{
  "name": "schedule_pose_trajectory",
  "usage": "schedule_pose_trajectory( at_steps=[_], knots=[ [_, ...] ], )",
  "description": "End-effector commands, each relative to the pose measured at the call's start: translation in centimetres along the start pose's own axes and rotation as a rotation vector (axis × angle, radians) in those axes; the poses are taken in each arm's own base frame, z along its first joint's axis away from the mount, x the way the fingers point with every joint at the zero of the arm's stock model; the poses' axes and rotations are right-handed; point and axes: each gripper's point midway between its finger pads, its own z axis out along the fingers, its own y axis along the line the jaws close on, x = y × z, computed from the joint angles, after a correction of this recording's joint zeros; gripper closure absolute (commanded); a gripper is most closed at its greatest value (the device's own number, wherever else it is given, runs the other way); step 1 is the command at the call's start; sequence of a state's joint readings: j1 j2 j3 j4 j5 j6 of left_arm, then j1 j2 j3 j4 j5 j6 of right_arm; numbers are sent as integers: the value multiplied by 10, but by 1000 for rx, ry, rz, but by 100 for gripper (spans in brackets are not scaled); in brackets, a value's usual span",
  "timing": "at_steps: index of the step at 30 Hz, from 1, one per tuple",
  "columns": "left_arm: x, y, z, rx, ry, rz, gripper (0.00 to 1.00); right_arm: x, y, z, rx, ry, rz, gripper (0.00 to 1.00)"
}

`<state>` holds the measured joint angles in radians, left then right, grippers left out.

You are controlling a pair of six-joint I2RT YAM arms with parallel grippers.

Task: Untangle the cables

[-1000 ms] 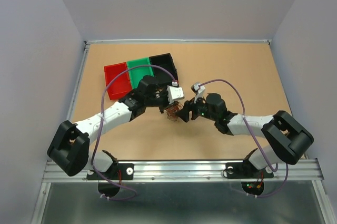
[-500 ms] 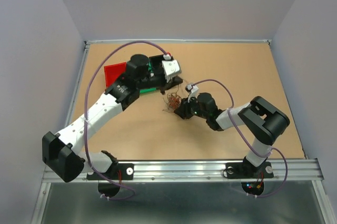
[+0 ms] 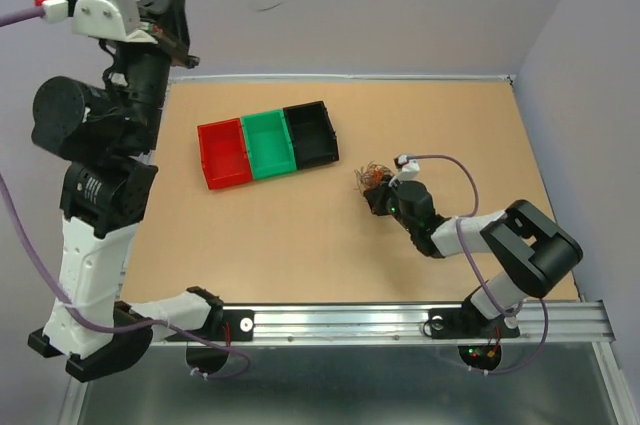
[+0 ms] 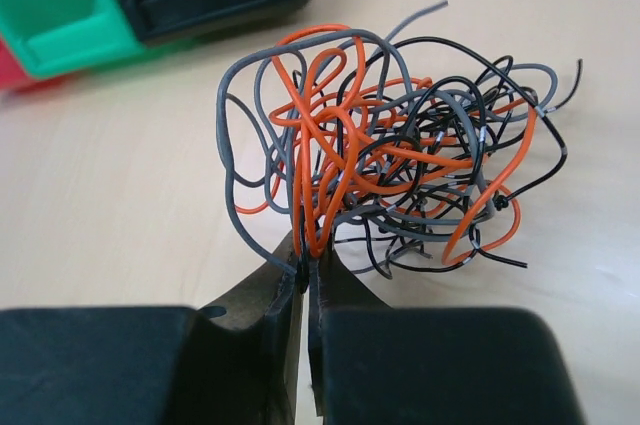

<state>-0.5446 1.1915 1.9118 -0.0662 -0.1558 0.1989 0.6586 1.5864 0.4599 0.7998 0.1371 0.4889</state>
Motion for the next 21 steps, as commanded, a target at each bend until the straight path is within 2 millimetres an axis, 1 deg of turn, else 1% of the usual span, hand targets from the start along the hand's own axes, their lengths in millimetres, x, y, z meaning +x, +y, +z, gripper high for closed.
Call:
schedule_pose_trajectory(
  at_steps=[1,2,3,5,6,8,9,11,12,13,14,15,16,17,18,19,20,21],
  knots=[
    [37,31,3,-133,102,44,100,-35,-30,-17,112,-155,78,99],
    [51,36,6,-127,130,68,100,-34,-34,-21,126,-156,76,99],
    [80,30,10,-83,184,84,100,-40,-32,-25,121,-176,78,99],
    [114,38,13,-69,243,111,100,-39,-34,-32,120,-180,79,99],
    [147,41,12,-57,296,121,100,-43,-32,-35,114,-190,77,99],
    [182,49,9,-49,344,135,100,-44,-32,-38,107,-195,74,99],
    [215,64,2,-75,384,146,100,-42,-33,-40,109,-191,66,100],
    [246,74,-6,-78,421,154,100,-42,-33,-41,108,-192,61,100],
    [279,92,-16,-122,467,154,100,-43,-34,-41,110,-193,60,99],
    [294,104,-21,-147,490,151,100,-42,-34,-41,110,-191,58,99],
    [307,110,-25,-139,514,139,100,-42,-33,-40,106,-189,58,100],
    [335,128,-36,-168,575,125,100,-42,-31,-40,100,-187,58,99],
    [348,133,-42,-162,603,114,100,-41,-31,-40,99,-185,59,99],
    [359,132,-47,-127,620,96,100,-41,-30,-40,93,-181,58,99],
    [376,135,-59,-118,648,86,100,-41,-30,-40,92,-181,58,99],
    [382,143,-67,-131,657,85,100,-41,-30,-40,93,-183,59,99],
    [393,142,-78,-126,669,86,100,-41,-30,-40,93,-183,59,99],
    [397,140,-85,-122,677,90,100,-41,-30,-40,94,-184,59,99]
  ],
)
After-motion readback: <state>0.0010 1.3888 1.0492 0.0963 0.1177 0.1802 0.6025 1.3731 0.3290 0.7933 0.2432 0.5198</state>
